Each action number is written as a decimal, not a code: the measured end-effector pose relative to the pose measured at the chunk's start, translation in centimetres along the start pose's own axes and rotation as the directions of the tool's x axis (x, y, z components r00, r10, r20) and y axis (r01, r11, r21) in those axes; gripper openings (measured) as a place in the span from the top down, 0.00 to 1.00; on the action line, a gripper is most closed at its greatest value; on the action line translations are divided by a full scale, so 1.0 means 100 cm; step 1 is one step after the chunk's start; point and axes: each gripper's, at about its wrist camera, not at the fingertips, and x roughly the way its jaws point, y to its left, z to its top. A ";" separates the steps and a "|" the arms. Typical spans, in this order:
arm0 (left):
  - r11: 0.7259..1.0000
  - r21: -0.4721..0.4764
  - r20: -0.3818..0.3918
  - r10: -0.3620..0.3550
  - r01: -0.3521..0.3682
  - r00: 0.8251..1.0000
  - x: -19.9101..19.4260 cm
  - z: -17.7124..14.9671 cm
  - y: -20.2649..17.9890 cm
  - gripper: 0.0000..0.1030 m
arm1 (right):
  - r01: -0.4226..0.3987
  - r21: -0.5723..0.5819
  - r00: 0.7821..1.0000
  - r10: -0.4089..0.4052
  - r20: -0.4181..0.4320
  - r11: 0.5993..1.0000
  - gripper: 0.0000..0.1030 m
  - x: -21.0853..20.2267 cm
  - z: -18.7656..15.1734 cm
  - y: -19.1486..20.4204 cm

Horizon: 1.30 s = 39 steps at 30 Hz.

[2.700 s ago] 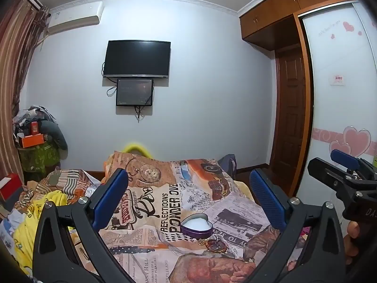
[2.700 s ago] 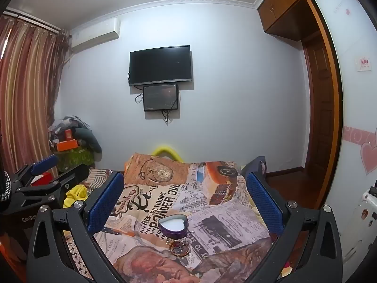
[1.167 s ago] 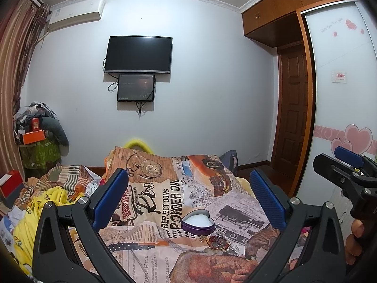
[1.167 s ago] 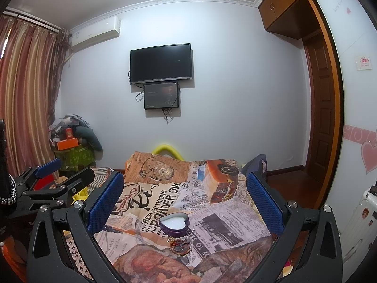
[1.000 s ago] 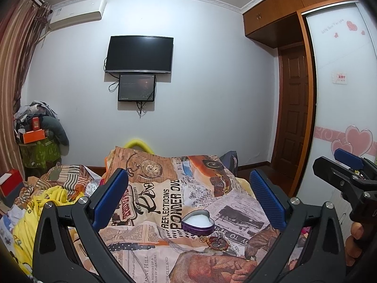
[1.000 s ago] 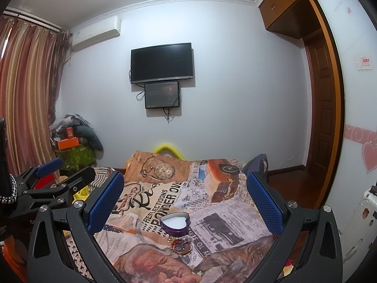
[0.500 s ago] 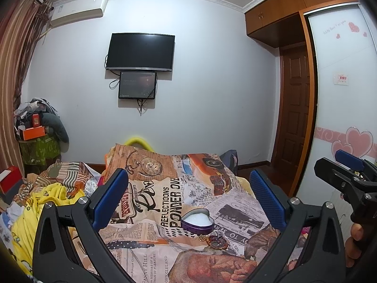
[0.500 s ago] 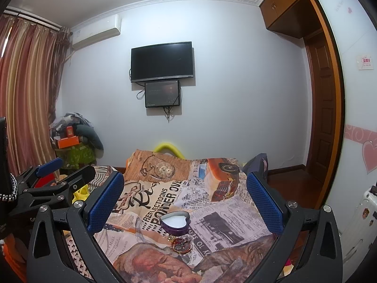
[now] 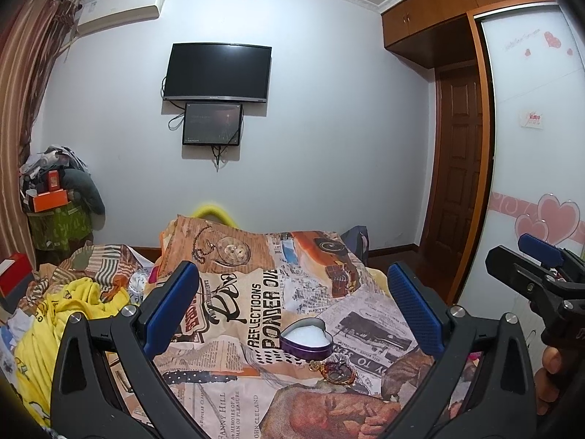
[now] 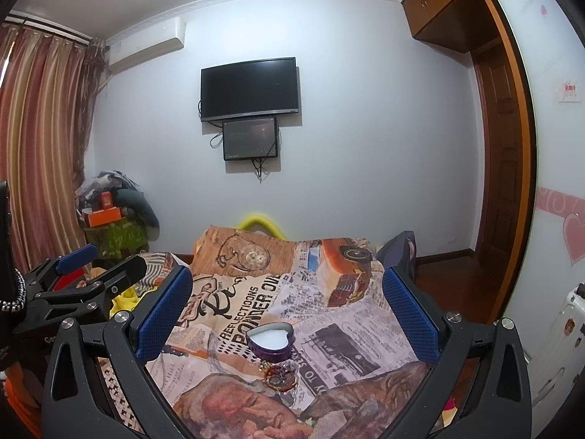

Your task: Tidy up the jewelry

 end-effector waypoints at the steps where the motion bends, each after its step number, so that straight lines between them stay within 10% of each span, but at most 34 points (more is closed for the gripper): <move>1: 1.000 0.000 -0.005 0.000 0.000 1.000 0.002 -0.001 0.000 0.00 | 0.000 0.001 1.000 0.000 -0.005 1.000 0.00 0.001 0.001 0.000; 22: 0.998 -0.016 -0.267 0.052 -0.059 0.962 0.100 -0.040 0.014 0.00 | 0.060 0.039 0.969 -0.048 -0.242 0.997 0.00 0.071 -0.033 -0.037; 32: 0.999 0.024 -0.447 0.032 -0.023 0.894 0.157 -0.083 0.017 0.00 | 0.069 0.064 0.897 -0.034 -0.441 0.996 0.00 0.119 -0.071 -0.055; 39: 0.999 0.041 -0.564 0.004 0.023 0.826 0.188 -0.116 0.015 0.22 | 0.009 0.071 0.847 0.030 -0.531 0.997 0.09 0.148 -0.097 -0.054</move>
